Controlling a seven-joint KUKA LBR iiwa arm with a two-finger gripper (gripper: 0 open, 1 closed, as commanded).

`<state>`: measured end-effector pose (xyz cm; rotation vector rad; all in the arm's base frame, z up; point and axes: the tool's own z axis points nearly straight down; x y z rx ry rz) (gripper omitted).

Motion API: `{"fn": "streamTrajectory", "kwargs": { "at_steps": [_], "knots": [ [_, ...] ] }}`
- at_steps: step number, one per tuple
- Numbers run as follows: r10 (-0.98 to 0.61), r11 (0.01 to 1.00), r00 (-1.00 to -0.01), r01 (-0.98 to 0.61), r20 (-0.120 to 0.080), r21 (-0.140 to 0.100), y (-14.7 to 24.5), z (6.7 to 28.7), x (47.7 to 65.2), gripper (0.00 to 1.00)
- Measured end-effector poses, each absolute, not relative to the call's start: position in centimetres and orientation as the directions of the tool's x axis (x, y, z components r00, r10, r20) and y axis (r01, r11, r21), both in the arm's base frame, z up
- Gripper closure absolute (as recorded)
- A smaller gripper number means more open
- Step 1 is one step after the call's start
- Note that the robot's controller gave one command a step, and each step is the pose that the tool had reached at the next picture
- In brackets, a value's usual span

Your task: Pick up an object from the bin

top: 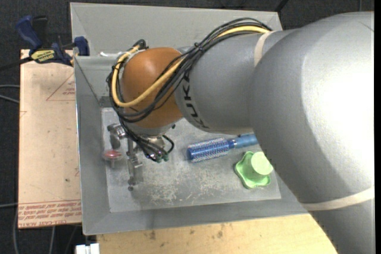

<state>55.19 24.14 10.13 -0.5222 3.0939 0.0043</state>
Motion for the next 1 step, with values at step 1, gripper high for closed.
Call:
{"fn": "streamTrajectory", "kwargs": {
  "at_steps": [1],
  "knots": [
    [-0.138,0.990,-0.990,-0.138,0.001,0.001,24.37,11.05,50.54,0.00]
  ]
}}
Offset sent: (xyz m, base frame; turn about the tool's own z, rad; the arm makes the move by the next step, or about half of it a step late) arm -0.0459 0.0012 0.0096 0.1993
